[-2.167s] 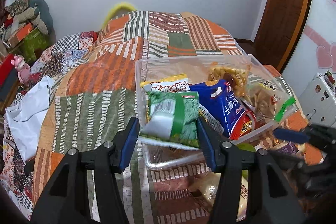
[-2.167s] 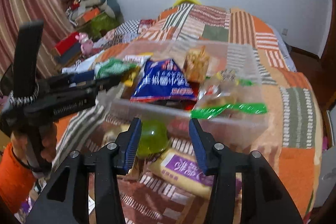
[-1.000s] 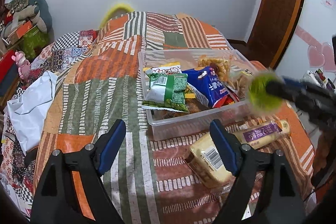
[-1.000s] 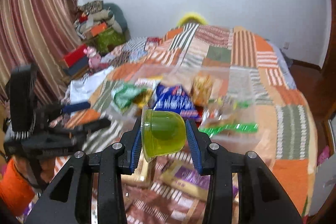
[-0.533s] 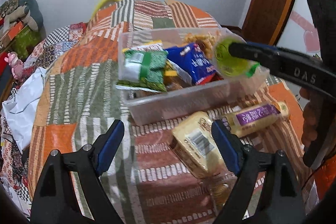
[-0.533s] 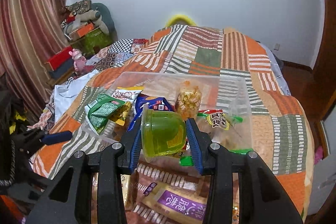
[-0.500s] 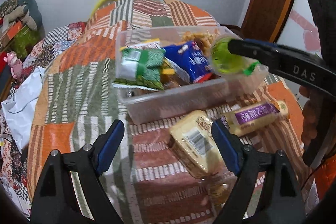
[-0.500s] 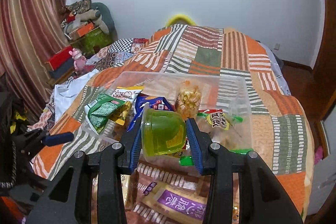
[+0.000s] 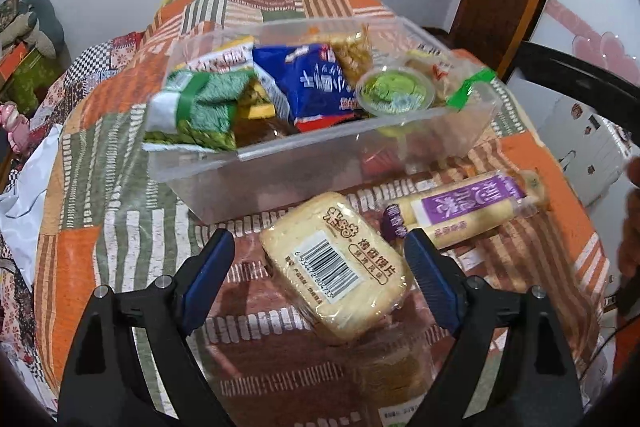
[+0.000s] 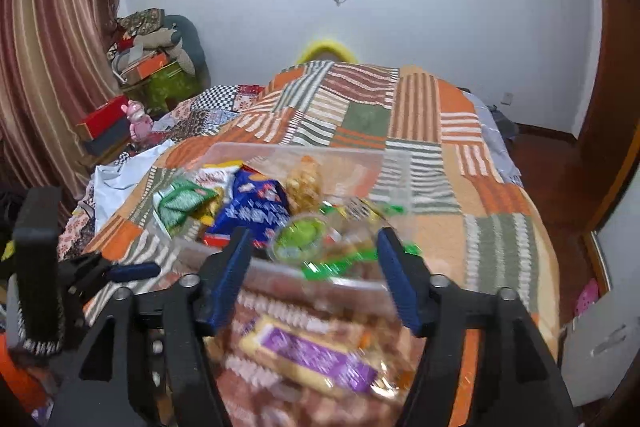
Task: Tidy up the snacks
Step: 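Grasp the square bread loaf with the left tool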
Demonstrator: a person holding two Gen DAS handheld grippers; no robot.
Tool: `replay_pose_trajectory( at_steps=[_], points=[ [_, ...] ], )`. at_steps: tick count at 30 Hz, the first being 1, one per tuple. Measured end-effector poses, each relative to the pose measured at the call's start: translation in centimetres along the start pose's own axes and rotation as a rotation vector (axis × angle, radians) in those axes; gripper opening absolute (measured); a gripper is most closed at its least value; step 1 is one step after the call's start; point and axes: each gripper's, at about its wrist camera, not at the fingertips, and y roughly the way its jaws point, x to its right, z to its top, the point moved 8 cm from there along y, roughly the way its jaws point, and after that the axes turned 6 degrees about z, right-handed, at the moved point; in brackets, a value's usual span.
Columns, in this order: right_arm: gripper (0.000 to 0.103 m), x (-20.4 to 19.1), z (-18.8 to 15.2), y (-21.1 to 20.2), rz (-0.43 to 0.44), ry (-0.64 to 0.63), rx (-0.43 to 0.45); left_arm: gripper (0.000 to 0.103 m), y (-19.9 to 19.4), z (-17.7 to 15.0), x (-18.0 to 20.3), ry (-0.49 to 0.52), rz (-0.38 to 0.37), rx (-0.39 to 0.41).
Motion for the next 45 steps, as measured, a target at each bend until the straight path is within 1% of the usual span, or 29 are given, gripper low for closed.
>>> replay_pose_trajectory(
  at_steps=[4,6,8,11,15,19,21,24,26,27,28,29,30,31,32,33,35,37,39,40,42,43,44,45],
  points=[
    [0.07,3.0,-2.6,-1.3,-0.039,0.05,-0.04,0.093,0.8,-0.1,-0.5,-0.022,-0.007,-0.004],
    [0.07,4.3,-3.6,-1.7,-0.058,0.072,-0.063,0.093,0.8,-0.2,-1.1,-0.037,-0.014,-0.012],
    [0.07,5.9,-5.2,-1.9,-0.072,0.107,-0.097,0.093,0.7,-0.4,-1.7,-0.045,-0.006,-0.01],
    [0.07,7.0,-7.2,-1.7,-0.073,0.143,-0.147,0.094,0.3,-0.9,-2.8,-0.043,0.019,-0.004],
    [0.07,7.5,-9.3,-0.9,-0.059,0.167,-0.202,0.094,-0.2,-1.2,-3.8,-0.046,0.044,-0.006],
    [0.07,6.9,-10.4,0.2,-0.029,0.149,-0.243,0.094,0.1,-1.4,-3.3,-0.044,0.025,-0.025],
    [0.077,6.4,-10.5,1.1,-0.034,0.117,-0.263,0.094,0.4,-1.4,-2.6,-0.031,0.013,-0.035],
    [0.083,6.1,-10.4,2.1,-0.04,0.087,-0.274,0.094,1.1,-1.6,-1.5,0.004,0.023,-0.037],
    [0.085,6.0,-10.3,2.9,-0.043,0.07,-0.3,0.094,1.8,-1.7,-1.2,0.015,0.028,-0.047],
    [0.087,5.9,-10.3,3.2,-0.044,0.063,-0.306,0.093,2.2,-1.7,-1.1,0.015,0.023,-0.056],
    [0.089,5.9,-10.3,3.5,-0.045,0.049,-0.313,0.09,2.6,-1.8,-1.0,0.01,0.019,-0.063],
    [0.092,5.9,-10.1,3.7,-0.049,0.039,-0.317,0.084,2.8,-1.8,-1.1,0.004,0.022,-0.069],
    [0.094,6.0,-10.0,3.8,-0.056,0.03,-0.321,0.08,3.1,-1.9,-1.4,-0.001,0.035,-0.071],
    [0.095,6.0,-10.0,3.9,-0.059,0.026,-0.325,0.072,3.3,-1.9,-1.6,-0.005,0.04,-0.071],
    [0.096,6.1,-9.9,4.1,-0.06,0.027,-0.329,0.068,3.4,-1.9,-1.8,-0.012,0.037,-0.069],
    [0.096,6.0,-9.7,4.3,-0.06,0.031,-0.329,0.068,3.3,-1.9,-2.0,-0.024,0.023,-0.065],
    [0.096,6.4,-9.4,4.6,-0.062,0.05,-0.327,0.062,3.0,-2.0,-2.3,-0.034,0.016,-0.056],
    [0.096,6.5,-9.5,4.4,-0.063,0.06,-0.317,0.057,2.6,-2.2,-2.3,-0.017,0.027,-0.042],
    [0.094,6.6,-9.3,4.6,-0.052,0.067,-0.306,0.055,2.1,-2.3,-2.4,0.0,0.036,-0.03],
    [0.091,6.6,-9.2,4.7,-0.044,0.068,-0.302,0.055,1.9,-2.4,-2.5,0.001,0.033,-0.028],
    [0.078,6.3,-9.0,4.6,-0.028,0.056,-0.292,0.055,1.5,-2.7,-2.6,-0.002,0.028,-0.026],
    [0.074,6.1,-8.9,4.6,-0.017,0.048,-0.288,0.055,1.3,-2.7,-2.7,-0.001,0.031,-0.024],
    [0.066,5.9,-8.9,4.6,-0.011,0.04,-0.286,0.055,1.0,-2.9,-2.8,0.002,0.038,-0.017],
    [0.063,5.8,-8.8,4.5,-0.017,0.032,-0.284,0.055,0.7,-3.0,-2.8,0.002,0.042,-0.011]
  ],
)
